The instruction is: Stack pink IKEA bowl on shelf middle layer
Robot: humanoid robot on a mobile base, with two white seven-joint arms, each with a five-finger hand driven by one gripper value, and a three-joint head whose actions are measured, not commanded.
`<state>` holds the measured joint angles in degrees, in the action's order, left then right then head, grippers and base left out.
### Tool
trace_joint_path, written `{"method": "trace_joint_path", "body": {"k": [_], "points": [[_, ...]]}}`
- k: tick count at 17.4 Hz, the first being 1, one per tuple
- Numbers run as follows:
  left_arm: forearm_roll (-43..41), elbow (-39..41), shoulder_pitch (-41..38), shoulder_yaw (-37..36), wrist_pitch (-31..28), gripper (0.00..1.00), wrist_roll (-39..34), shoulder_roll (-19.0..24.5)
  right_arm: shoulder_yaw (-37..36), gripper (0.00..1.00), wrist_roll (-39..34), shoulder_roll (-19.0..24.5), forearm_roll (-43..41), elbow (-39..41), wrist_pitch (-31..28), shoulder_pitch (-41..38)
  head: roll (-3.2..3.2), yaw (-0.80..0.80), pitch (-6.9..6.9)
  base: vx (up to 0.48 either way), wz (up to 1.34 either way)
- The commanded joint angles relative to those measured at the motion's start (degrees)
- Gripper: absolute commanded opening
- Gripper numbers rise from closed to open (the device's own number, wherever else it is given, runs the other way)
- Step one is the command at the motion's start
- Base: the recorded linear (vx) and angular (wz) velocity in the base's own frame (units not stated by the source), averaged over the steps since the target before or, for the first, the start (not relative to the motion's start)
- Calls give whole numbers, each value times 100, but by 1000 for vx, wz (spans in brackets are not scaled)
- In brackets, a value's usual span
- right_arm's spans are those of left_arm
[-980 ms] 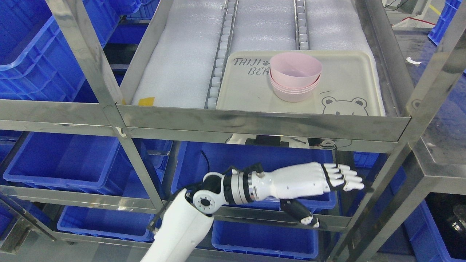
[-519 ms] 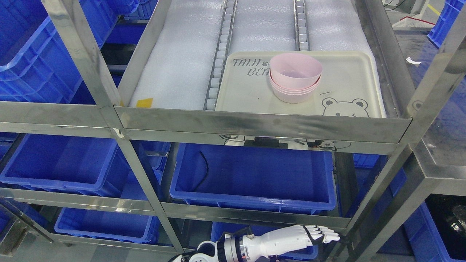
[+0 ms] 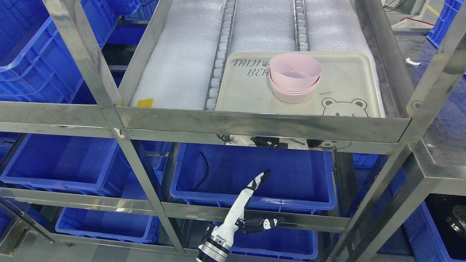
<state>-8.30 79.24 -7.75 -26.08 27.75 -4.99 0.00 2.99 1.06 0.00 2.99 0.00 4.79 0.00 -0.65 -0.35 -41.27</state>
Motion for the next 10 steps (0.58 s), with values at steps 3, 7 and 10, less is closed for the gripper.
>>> {"method": "trace_joint_path", "body": {"k": [3, 7, 10], "points": [[426, 566, -86, 454, -419, 100, -319, 100, 0, 100, -1, -100, 0, 100, -13, -26, 0, 0, 0, -8, 32], [426, 575, -95, 472, -410, 100, -319, 100, 0, 100, -1, -100, 0, 100, -13, -18, 0, 0, 0, 3, -11], [435, 575, -121, 472, -358, 100, -327, 100, 0, 100, -1, -100, 0, 100, -13, -18, 0, 0, 0, -3, 24]]}}
